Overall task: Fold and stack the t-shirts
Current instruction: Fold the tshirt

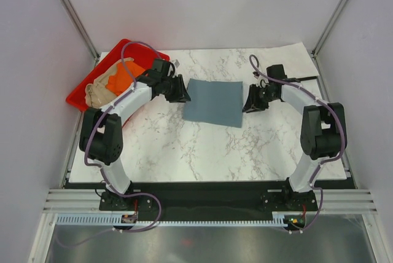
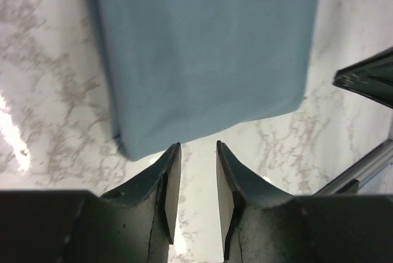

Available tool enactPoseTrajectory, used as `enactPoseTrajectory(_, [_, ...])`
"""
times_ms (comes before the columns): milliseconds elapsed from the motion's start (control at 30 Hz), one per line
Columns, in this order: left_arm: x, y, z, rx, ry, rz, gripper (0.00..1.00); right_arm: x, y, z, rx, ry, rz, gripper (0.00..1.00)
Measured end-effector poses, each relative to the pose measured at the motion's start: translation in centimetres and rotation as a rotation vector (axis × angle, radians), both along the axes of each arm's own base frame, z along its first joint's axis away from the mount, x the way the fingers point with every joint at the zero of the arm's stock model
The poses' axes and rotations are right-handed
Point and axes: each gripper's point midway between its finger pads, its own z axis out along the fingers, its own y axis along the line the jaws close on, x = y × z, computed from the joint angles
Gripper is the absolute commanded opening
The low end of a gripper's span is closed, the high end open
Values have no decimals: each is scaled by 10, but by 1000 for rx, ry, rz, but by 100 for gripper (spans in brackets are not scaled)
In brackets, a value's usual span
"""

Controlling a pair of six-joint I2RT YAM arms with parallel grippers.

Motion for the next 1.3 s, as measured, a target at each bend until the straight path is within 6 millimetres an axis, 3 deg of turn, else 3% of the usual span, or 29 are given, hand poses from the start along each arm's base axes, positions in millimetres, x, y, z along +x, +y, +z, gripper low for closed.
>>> enactPoseTrajectory(33, [4,-9,13,-26,-25,-21,37,5,1,7,6,-13,-8,13])
enactPoseTrajectory(133, [12,-26,29,-72,-65,-60,37,17,13,26,58,-53,-24,4])
enactPoseTrajectory(200, [19,-34,30,-92,-68,-75,37,22,30,38,110,-75,-16,0])
enactPoseTrajectory(400, [50,-35,-24,-78,27,-45,36,28,127,70,278,-119,155,0])
enactPoseTrajectory(500, [62,-32,-49,-70,68,-32,36,25,170,72,357,-113,248,0])
enactPoseTrajectory(567, [71,-31,-57,-69,74,-24,36,19,183,62,388,-79,282,0])
enactPoseTrajectory(733, [85,-33,-60,-80,65,-8,36,17,186,22,399,11,288,2])
enactPoseTrajectory(933, [86,-30,-78,-81,112,21,36,6,177,-34,369,112,285,2])
enactPoseTrajectory(1300, [89,-30,-80,-88,117,25,37,5,178,-26,412,130,311,2])
